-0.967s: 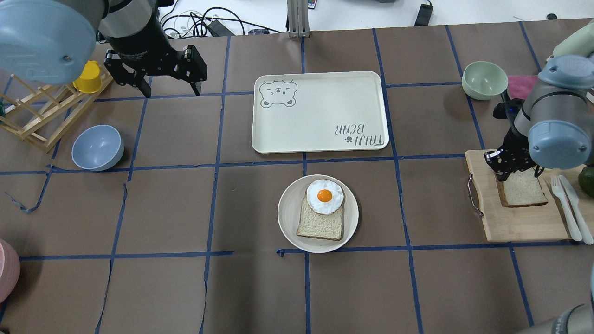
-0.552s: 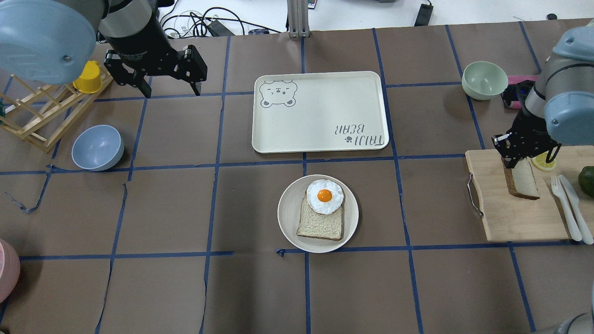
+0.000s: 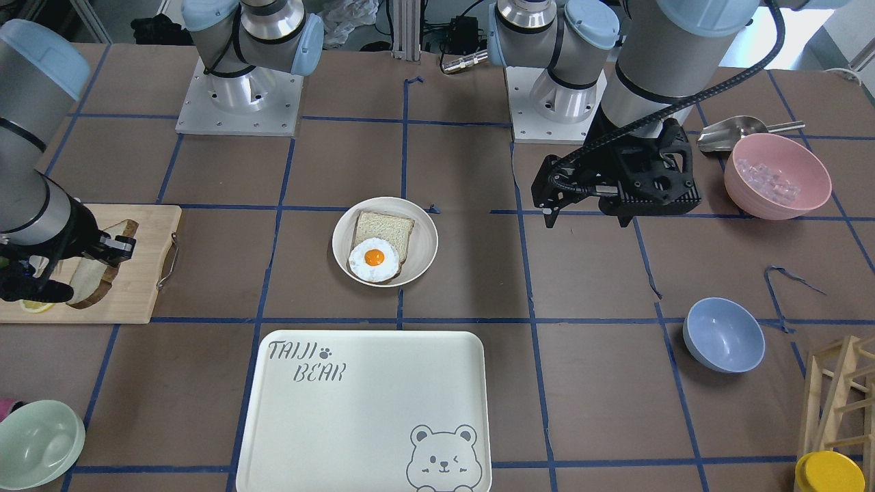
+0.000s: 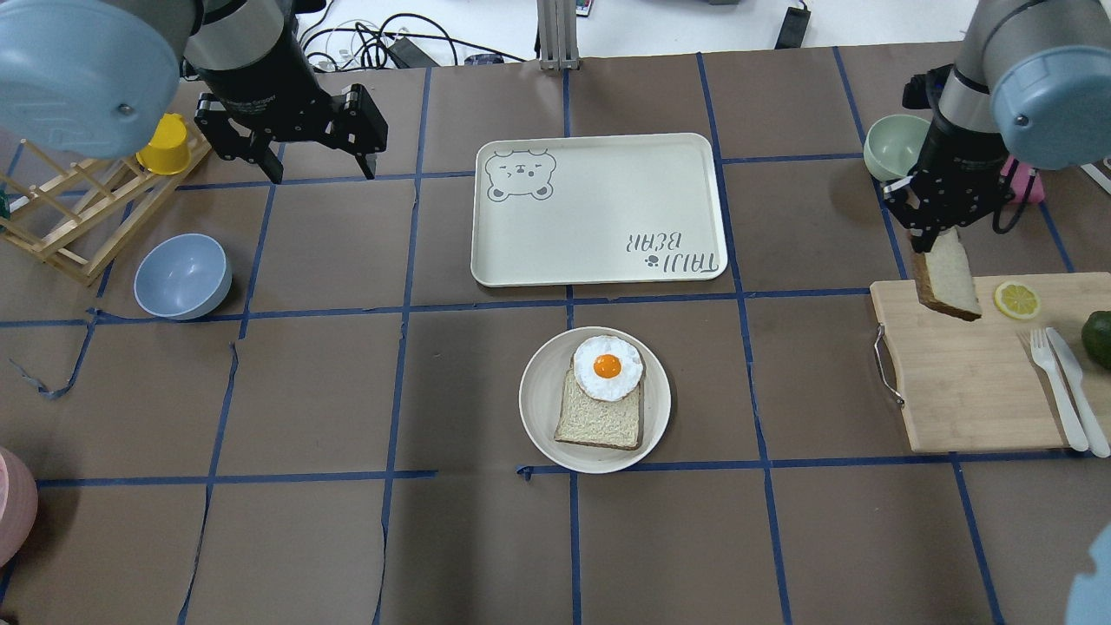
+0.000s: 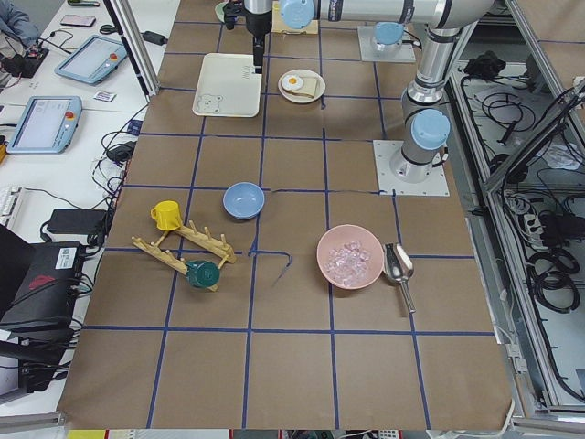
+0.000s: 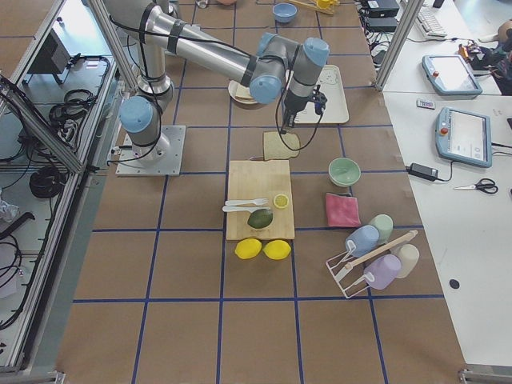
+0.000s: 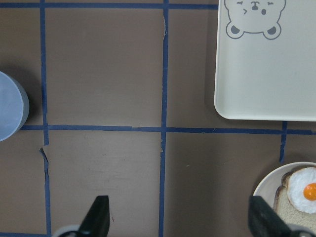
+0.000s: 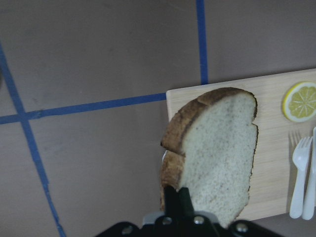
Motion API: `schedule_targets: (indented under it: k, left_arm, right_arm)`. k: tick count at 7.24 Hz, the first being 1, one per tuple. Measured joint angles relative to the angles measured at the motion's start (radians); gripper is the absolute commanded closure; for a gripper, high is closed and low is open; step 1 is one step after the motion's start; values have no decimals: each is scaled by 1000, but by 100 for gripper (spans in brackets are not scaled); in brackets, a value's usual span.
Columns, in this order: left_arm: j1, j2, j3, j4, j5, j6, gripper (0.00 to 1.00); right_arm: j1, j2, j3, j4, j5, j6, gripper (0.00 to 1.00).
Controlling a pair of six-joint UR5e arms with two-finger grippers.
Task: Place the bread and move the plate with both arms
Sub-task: 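Carry the bread slice with the right gripper over the egg plate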
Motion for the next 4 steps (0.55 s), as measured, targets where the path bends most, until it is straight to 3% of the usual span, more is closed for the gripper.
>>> schedule_targets:
  k: [4]
  left_arm:
    - [0,0,0,0,0,0,0]
  right_arm:
    - [362,44,-20,-44,-14,329,100]
